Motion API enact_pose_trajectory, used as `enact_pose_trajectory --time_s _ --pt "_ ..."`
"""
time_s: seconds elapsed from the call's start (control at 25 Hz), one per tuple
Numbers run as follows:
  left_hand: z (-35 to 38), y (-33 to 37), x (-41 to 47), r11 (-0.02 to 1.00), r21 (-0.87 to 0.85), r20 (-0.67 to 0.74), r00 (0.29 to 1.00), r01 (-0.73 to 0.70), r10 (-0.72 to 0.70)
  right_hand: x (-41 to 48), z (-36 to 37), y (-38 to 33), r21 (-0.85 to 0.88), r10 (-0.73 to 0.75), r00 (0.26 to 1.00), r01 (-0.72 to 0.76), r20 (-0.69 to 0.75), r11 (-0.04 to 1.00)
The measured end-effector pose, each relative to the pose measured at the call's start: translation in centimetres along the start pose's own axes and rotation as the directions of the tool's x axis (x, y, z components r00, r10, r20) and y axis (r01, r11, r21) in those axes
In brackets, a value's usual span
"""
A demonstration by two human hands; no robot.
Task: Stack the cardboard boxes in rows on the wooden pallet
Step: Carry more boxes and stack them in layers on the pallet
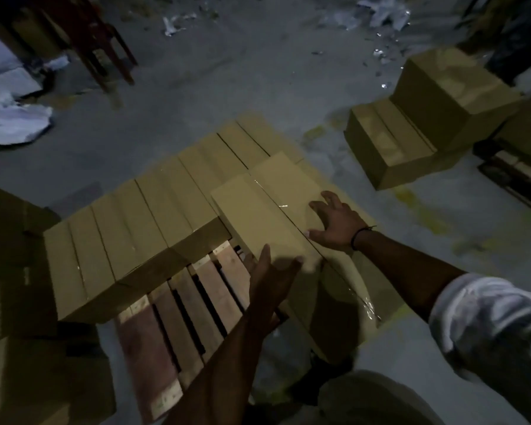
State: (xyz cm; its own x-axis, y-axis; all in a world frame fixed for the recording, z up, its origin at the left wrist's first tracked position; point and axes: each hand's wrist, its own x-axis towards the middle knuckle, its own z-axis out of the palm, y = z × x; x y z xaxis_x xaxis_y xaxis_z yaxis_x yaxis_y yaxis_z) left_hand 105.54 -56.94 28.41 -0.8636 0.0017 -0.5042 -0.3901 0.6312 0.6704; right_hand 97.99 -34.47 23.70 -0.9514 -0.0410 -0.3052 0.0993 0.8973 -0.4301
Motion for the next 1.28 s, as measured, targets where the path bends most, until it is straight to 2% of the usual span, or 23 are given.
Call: enact_pose_trajectory --time_s 0.2,0.28,0.52,0.6,0.88,1.0,1.28 --pt "-3.2 -4.7 3.5 0.997 -0.071 0.156 0.987 -0.026 0.037 0.6 2.4 -3.9 -0.051 0.105 0.993 -0.103 0.053 0.993" --pt "-4.6 -6.6 5.0 0.999 -0.049 0.208 0.978 0.003 0.007 0.7 3.6 -5.9 -0.07 0.148 0.987 -0.144 0.056 0.987" --pt "-7.6 -12.1 9.6 0.999 0.005 0.249 0.967 -0.047 0.044 3.9 9.6 -9.4 -0.113 0.19 0.982 -0.186 0.023 0.976" --pt "-7.5 -14.2 11.5 0.998 0.029 0.219 0.975 -0.048 0.041 4.8 11.8 -9.7 -0.109 0.18 0.984 -0.177 0.018 0.978" --pt "-3.7 -19.7 18.6 1.0 0.013 0.15 0.989 0.005 -0.007 10.0 19.5 -6.6 -0.098 0.162 0.986 -0.157 0.043 0.983" --pt "-1.8 -20.5 21.4 1.0 0.018 0.163 0.986 0.025 -0.027 12.1 21.3 -4.6 -0.102 0.152 0.987 -0.146 0.05 0.984" --pt "2.7 -21.4 26.1 0.994 -0.09 0.154 0.987 0.069 -0.054 18.8 24.2 0.9 -0.132 0.106 0.985 -0.088 0.134 0.987"
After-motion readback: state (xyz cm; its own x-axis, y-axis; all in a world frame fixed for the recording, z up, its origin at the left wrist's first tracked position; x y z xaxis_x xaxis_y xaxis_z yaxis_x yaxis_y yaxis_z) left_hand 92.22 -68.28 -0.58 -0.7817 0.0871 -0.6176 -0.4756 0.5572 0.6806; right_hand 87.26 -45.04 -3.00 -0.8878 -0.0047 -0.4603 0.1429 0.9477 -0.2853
